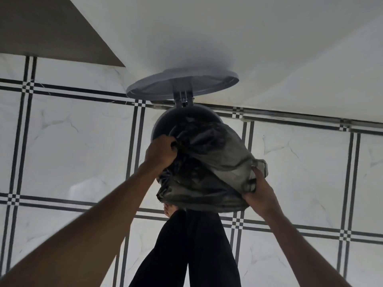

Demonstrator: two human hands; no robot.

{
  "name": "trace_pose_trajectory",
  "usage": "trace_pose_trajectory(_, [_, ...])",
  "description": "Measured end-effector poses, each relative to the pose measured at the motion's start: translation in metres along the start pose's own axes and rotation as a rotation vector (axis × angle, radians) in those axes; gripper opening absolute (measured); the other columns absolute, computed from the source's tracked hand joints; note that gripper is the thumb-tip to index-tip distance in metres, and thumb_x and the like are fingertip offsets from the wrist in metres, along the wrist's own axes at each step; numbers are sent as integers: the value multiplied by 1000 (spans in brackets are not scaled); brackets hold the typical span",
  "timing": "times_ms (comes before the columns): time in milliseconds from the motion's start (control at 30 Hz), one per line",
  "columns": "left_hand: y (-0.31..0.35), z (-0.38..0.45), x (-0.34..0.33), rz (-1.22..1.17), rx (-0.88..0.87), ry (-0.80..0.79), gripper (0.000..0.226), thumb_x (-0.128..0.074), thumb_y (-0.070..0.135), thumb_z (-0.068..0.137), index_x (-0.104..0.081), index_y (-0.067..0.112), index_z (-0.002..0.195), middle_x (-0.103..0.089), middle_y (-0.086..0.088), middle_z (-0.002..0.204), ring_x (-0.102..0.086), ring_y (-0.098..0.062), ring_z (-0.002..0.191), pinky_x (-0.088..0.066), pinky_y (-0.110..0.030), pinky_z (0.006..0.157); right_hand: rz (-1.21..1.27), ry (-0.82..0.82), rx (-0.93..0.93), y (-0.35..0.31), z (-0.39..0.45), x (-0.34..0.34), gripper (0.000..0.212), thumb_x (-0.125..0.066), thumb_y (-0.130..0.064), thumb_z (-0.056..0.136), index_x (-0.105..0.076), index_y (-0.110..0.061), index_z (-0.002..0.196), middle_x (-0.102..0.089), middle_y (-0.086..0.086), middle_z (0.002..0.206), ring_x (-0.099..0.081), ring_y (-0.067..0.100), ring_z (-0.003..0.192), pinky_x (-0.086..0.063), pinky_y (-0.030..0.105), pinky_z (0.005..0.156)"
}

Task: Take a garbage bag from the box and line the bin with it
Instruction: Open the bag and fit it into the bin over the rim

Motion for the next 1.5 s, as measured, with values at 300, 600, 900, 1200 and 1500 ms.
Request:
trace_pose_trajectory(300, [-36,28,21,-13,30,308,15,-51,7,89,-51,13,103,-61,-8,80,-54,-32,72,-40,-36,67,-111,116,224,-54,74,8,71,-53,-5,78,-35,-29,143,-65,16,118,-61,42,104,-39,32,76])
trace_pose_trajectory(600, [-81,51,19,-67,-137,380,37,-53,-3,82,-70,18,108,-64,-4,113,-64,-28,101,-48,-32,83,-502,46,319,-95,143,3,70,-59,-11,76,-41,-29,141,-64,17,118,-61,40,108,-48,39,83])
trace_pose_trajectory(900, [-80,24,-33,232,-345,-175,39,-61,8,87,-70,25,121,-67,4,126,-66,-27,112,-52,-41,96,-803,63,439,-53,126,-5,57,-75,-20,71,-57,-14,125,-55,10,116,-55,33,102,-47,37,73])
trace_pose_trajectory(1200, [-70,52,-13,-30,36,203,35,-62,49,91,-75,18,82,-71,-1,87,-65,-20,82,-43,-28,70,-340,299,428,-97,158,8,46,-38,-44,100,-64,-11,80,-66,11,75,-60,32,74,-35,31,63])
trace_pose_trajectory(1500, [-75,64,-10,-53,-208,372,48,-50,3,95,-55,16,140,-51,-10,137,-64,-34,104,-51,-37,85,-274,126,436,-113,167,-4,55,-51,-11,89,-51,-30,140,-65,13,126,-60,34,114,-46,32,89])
Point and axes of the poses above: each hand's wrist, its own z-axis towards the middle knuckle, its own x-axis out of the back of the hand, y = z × x, the point moved 2 cm from there along z, towards the middle knuckle
